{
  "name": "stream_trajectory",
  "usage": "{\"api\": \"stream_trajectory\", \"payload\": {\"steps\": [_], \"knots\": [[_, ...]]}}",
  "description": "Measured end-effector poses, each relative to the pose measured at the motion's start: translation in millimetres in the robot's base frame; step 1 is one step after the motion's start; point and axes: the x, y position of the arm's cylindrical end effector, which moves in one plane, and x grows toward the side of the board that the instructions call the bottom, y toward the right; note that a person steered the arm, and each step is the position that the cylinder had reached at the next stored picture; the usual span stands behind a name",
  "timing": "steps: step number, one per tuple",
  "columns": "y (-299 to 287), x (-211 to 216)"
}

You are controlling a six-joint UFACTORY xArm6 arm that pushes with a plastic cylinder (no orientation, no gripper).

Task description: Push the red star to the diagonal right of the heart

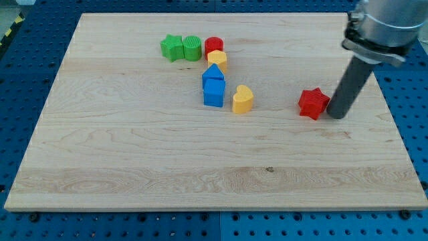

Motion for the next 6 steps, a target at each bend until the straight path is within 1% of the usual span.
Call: {"api": "stream_trajectory", "payload": {"steps": [1, 2, 3, 4, 5, 6], "knots": [[-27.0, -1.2], [-34.4, -3.2], [-9.8, -21.9], [-9.1, -69.8], [-28.3, -81.1], [-49.9, -80.5]]}}
